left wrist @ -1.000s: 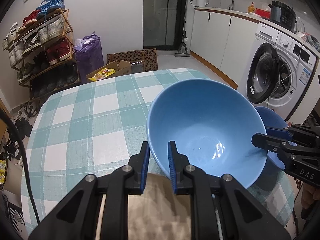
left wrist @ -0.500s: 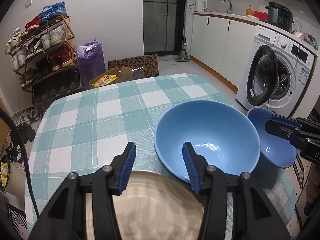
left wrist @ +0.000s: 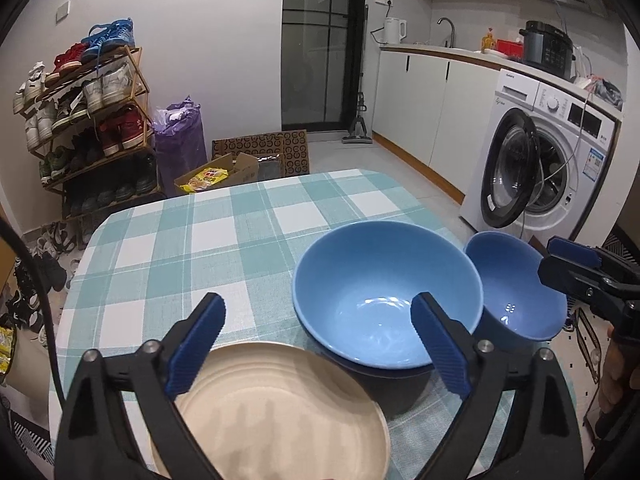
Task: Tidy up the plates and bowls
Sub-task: 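Move both open tools to the large darker blue bowl's rim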
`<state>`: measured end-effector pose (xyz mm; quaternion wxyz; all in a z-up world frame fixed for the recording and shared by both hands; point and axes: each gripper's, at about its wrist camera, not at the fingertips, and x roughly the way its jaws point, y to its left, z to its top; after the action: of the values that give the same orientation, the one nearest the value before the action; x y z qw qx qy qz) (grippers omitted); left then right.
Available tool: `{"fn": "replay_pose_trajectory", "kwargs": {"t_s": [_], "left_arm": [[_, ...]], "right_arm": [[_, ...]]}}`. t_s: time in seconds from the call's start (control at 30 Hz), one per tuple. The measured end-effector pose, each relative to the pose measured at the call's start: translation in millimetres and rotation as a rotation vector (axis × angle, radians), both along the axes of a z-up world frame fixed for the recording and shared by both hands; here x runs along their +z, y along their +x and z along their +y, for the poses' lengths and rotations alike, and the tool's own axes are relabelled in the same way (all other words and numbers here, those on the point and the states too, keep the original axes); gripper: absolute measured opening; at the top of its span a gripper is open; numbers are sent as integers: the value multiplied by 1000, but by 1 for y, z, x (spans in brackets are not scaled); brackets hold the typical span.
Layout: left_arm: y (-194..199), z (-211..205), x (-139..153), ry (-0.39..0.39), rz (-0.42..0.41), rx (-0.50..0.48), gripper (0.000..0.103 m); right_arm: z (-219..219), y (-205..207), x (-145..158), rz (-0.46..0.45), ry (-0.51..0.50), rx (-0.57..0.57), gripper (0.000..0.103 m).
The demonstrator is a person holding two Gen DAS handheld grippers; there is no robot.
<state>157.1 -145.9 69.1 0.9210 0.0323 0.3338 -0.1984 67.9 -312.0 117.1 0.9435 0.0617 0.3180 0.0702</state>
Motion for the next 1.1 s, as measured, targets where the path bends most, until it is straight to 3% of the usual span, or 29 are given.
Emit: {"fn": "replay_pose_trajectory", "kwargs": {"t_s": [0.17, 0.23, 0.53, 0.87, 1.1], "left_arm": [[-6, -3, 6, -38, -3, -23, 103], [-8, -6, 8, -40, -1, -33, 103], [-11, -25, 9, -52, 4, -59, 103], [-11, -58, 7, -36, 26, -111, 103], [-15, -81, 6, -2, 31, -150, 103]], "right_arm": [[-9, -14, 5, -23, 12, -13, 91], [-13, -20, 7, -37, 0, -34, 101], [-45, -36, 7, -31, -2, -109, 102], [-92, -54, 4, 19, 22, -272, 102], [-105, -48, -7, 55, -46, -324, 102]]}}
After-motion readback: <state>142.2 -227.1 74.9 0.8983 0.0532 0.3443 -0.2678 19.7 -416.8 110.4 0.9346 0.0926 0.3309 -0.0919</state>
